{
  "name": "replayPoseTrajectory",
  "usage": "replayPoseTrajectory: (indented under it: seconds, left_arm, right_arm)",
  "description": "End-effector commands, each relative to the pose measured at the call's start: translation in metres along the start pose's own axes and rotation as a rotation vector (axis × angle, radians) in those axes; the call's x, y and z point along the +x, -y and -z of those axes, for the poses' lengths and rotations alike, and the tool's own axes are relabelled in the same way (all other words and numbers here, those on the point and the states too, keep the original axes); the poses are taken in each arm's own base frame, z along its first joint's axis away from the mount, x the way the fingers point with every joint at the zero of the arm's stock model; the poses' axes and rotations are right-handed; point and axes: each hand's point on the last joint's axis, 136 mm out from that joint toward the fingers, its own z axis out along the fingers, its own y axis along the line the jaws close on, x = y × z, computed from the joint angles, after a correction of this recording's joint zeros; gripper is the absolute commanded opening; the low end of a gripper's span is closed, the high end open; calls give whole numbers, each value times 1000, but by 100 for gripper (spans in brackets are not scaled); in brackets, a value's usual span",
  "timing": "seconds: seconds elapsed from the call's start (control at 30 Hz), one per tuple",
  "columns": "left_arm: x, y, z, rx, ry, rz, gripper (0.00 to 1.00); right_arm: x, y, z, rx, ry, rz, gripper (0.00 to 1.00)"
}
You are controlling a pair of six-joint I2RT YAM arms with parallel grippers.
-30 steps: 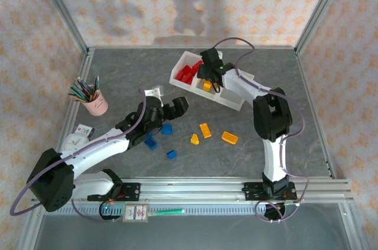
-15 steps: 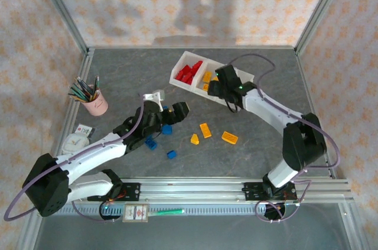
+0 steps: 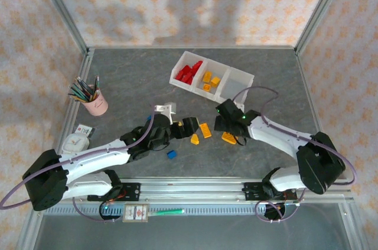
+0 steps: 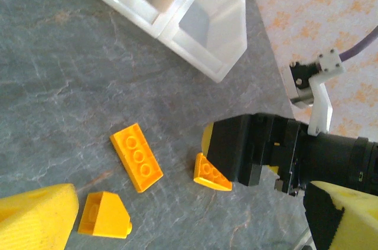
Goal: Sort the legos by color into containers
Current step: Pick up the lego from the bottom-center of the table.
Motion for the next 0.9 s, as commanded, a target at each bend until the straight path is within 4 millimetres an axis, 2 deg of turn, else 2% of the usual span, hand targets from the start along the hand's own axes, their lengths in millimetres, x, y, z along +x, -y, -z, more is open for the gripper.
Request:
replayPoseTrajectory:
  seconds: [0.0,0.13,0.3,0.4,0.87]
  left_arm:
    - [1,-4,-3,-11,26,23,99]
    - [6,-7,-4,-13,24,29,99]
    - [5,-8,-5,-28,22,16,99]
    - [4,-8,-4,-31,26,15,99]
    - [3,-8,-5,-32,33,14,99]
  right_arm:
    - [17,17,0,73,-3,-49,88]
    - [30,28,-6,115,-7,-69,90]
    - [29,11,-10,49,-7,-91,91]
    - [28,8,-14,57,-9,-86,91]
    - [29,10,-23,73,-1,-59,71]
